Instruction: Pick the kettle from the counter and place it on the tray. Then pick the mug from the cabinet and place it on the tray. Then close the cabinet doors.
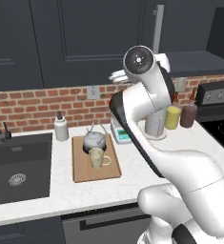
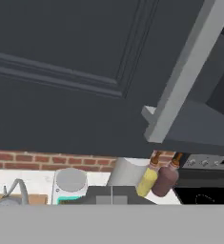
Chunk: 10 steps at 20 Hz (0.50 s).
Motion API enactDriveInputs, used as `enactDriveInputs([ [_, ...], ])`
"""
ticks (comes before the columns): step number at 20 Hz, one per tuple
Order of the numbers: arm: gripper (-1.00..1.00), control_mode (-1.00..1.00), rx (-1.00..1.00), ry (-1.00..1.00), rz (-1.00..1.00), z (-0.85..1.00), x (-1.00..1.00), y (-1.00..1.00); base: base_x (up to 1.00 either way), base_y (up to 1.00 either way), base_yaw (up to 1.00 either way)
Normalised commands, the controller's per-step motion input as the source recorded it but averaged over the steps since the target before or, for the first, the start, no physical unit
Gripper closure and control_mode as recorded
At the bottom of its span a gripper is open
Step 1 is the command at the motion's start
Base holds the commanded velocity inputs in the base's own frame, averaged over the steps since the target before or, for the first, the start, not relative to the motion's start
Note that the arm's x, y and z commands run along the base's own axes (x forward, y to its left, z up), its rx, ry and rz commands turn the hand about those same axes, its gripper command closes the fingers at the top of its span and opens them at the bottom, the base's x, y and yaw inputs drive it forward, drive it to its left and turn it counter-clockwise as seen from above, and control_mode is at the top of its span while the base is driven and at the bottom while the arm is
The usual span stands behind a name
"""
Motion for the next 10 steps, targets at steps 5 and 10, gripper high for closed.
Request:
enactDriveInputs([
  [5,1.0,-1.0,0.15,0.0,0.0,0.04,-1.0,-0.87,0.0,0.0,0.0],
  [10,1.0,-1.0,0.24,0.09,0.0,-0.13,-0.64,-0.89,0.0,0.0,0.0],
])
